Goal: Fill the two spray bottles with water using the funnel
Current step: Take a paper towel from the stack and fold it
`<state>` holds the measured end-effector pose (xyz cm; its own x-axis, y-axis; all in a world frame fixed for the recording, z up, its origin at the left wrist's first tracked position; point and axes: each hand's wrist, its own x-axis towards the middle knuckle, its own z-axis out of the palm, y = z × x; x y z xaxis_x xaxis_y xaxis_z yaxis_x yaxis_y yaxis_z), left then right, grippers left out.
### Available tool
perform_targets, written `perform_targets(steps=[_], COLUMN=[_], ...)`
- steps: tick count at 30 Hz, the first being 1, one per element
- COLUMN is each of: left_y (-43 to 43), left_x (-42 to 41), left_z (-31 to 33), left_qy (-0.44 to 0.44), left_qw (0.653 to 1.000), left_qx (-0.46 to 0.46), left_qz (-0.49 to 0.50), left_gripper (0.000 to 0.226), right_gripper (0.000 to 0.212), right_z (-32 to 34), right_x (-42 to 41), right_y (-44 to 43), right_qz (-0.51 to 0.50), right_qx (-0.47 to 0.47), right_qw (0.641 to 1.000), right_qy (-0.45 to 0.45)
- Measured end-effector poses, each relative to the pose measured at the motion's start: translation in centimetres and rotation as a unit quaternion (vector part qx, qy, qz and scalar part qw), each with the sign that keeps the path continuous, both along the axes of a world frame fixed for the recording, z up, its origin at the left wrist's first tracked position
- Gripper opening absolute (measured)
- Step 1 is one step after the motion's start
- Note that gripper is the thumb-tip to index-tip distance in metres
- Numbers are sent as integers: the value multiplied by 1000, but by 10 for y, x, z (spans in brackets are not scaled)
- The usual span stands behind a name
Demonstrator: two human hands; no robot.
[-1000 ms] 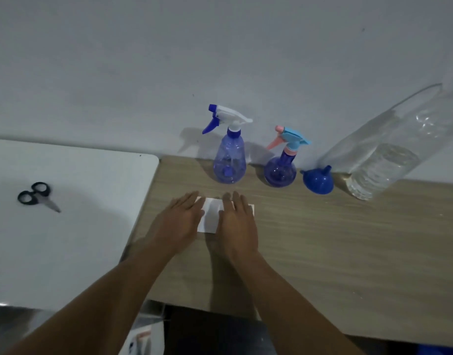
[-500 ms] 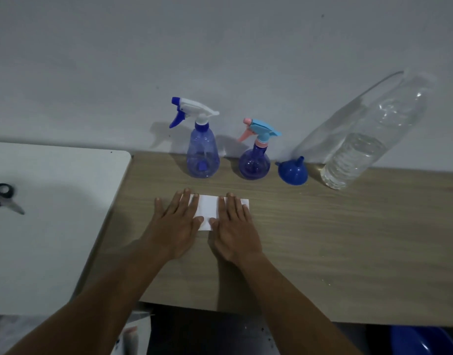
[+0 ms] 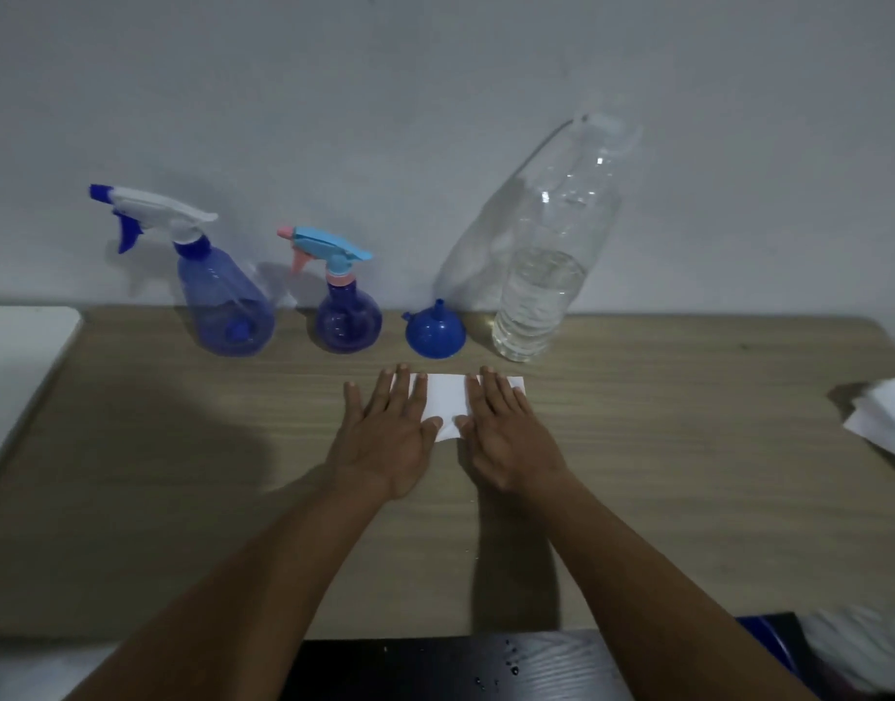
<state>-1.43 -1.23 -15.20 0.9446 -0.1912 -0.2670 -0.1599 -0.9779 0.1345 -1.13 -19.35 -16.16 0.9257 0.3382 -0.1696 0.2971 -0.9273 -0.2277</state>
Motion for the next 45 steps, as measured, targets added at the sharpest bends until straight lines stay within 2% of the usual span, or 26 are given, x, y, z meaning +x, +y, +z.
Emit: perform_targets(steps=[3,10,15,19,25,32,35,45], left_y=[-42,-108,-122,-125,-116,-75,-46,67], left_x=[4,-4,-1,9,-21,-61,-73,-88], left_z=[0,3,20,11,6,14,12,20], left_qy=[5,28,7,-6,13,37,21,2], left_qw=[1000,1000,1000,1000,1000,999,1000,999], left_qx=[3,1,16,11,-9,-19,-9,41], left_qz=[-9,-4,21,-9,20,2,-11,-31], left_gripper=[65,62,62,60,60,59,58,59], right_gripper=[86,64,60,59,58,58,62,103], right_z=[-2,4,10,9,3,8,8,12], right_x=[5,-11,-16,-14,-37,-87,-104,-129], right_y=[-45,-106,-105,-101,-94,-58,-30,92], right_qz=[-8,-26,-59,-77,-72,-85,-93,-127], right_qx=[-7,-8,21,25,4,22,27,0], right_qw=[1000,999,997,996,997,995,994,990], right_qy=[3,16,36,24,13,38,40,53])
